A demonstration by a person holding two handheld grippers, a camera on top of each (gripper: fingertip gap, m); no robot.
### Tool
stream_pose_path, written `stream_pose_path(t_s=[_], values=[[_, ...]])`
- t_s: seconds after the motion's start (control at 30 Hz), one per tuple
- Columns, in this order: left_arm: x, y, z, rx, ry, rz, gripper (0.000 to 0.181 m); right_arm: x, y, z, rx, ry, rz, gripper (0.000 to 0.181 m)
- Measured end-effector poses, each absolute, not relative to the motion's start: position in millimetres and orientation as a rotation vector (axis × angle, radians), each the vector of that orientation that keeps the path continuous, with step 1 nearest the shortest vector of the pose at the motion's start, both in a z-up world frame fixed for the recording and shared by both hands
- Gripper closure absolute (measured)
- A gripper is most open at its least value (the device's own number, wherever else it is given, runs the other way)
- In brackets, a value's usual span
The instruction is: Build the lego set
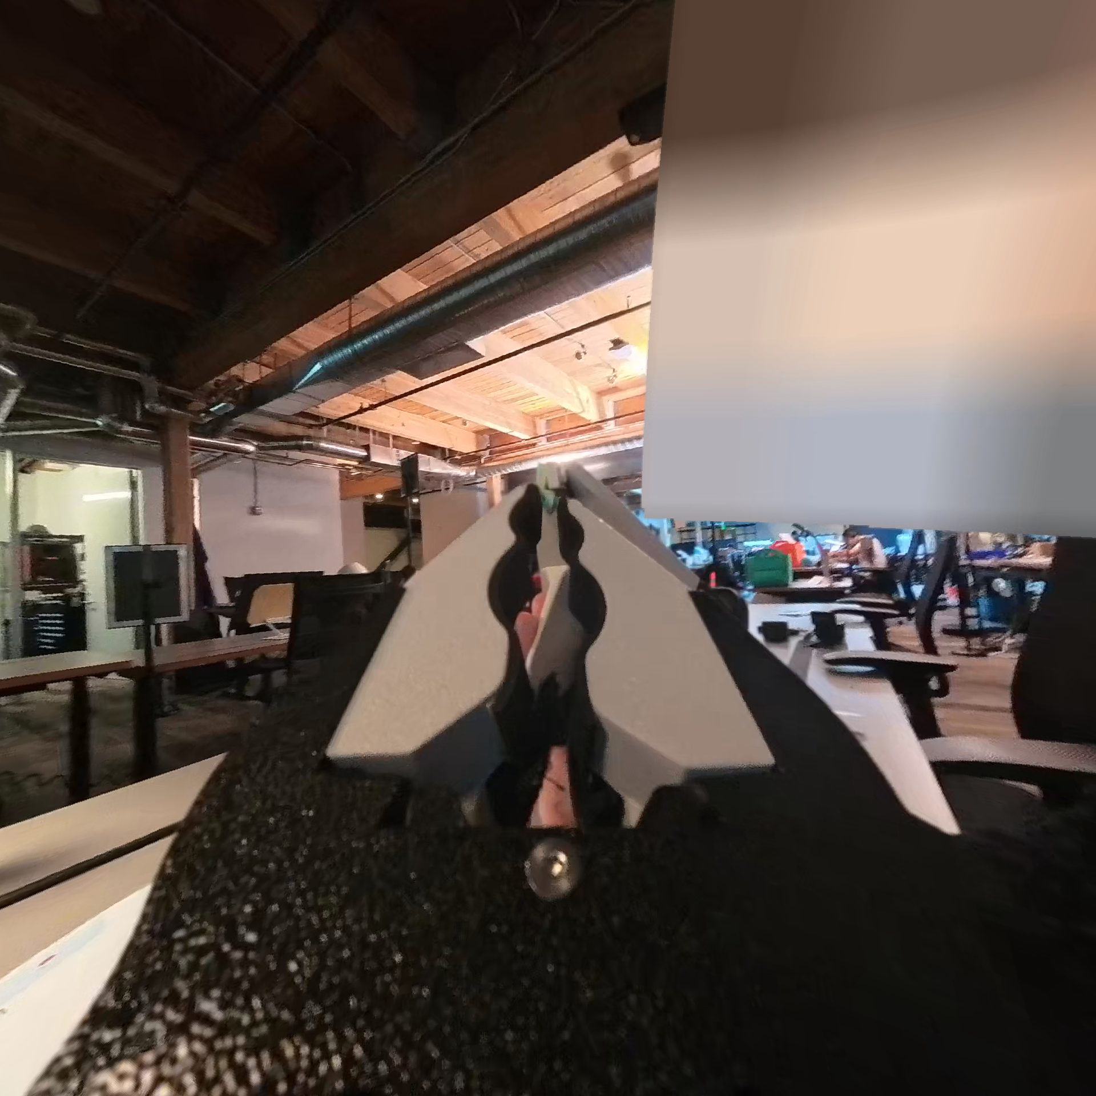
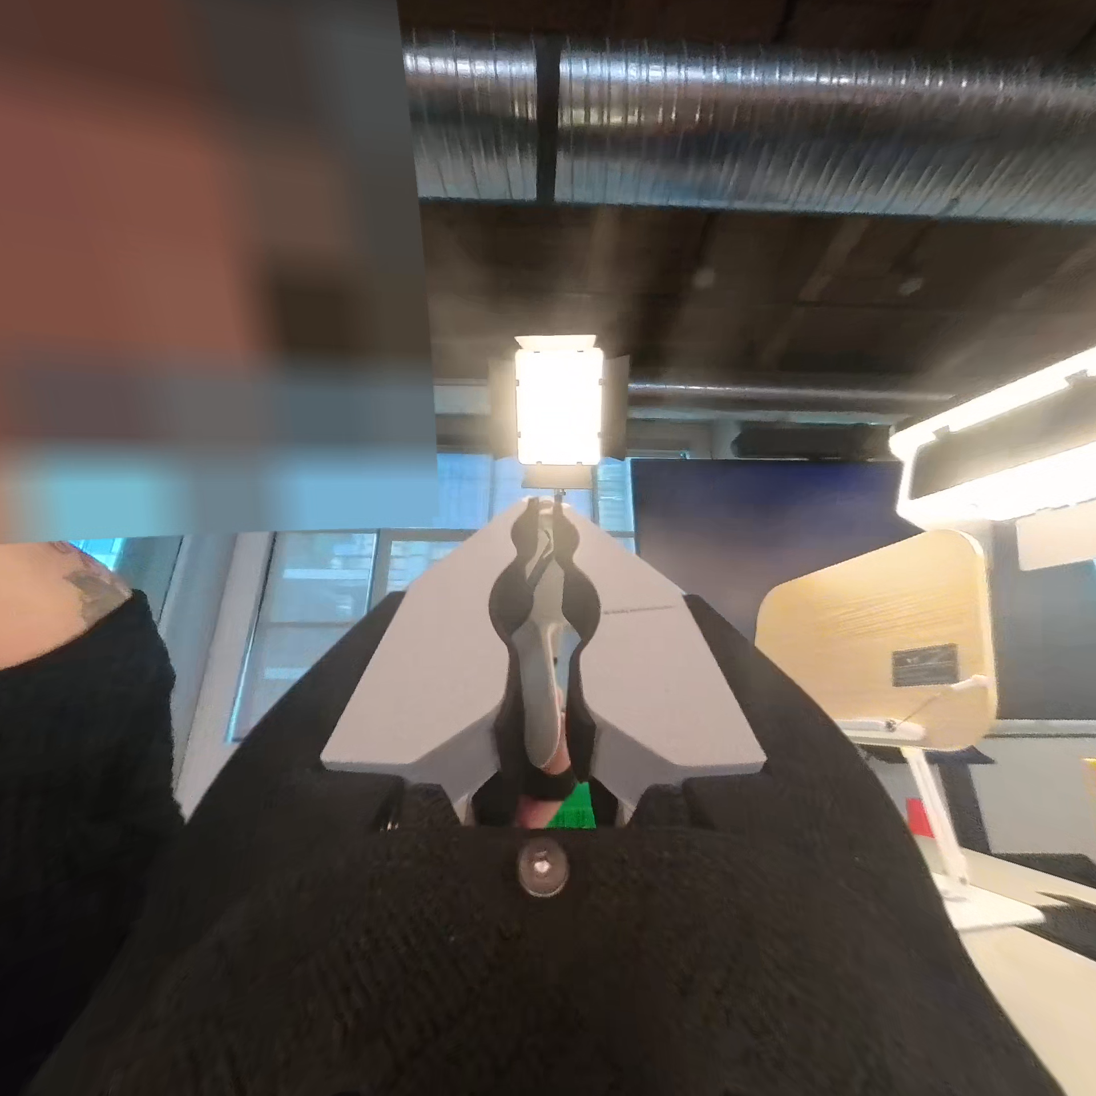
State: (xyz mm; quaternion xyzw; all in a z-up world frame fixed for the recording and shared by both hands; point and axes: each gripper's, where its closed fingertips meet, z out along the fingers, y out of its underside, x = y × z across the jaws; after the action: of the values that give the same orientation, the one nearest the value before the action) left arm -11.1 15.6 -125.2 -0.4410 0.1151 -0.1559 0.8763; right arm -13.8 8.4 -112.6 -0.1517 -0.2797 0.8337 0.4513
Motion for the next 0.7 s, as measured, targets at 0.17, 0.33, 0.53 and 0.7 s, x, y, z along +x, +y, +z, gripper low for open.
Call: stream_pose_path(t_s=[0.17, 0.33, 0.53, 0.7], values=[[-9, 14, -125, -0.918, 0.248, -0.328, 0.178, -12, 6, -112, -0.354, -0.709, 2.008, 0.178], [-9, 15, -126, -0.92, 0.236, -0.432, 0.177, -13, 7, -113, -0.358, -0.707, 1.995, 0.179], [-22, 29, -134, -0.963, 0.064, -0.641, 0.177, -27, 20, -120, -0.472, -0.73, 1.706, 0.178], [-26, 31, -136, -0.973, 0.046, -0.658, 0.177, -31, 23, -123, -0.514, -0.72, 1.67, 0.178]])
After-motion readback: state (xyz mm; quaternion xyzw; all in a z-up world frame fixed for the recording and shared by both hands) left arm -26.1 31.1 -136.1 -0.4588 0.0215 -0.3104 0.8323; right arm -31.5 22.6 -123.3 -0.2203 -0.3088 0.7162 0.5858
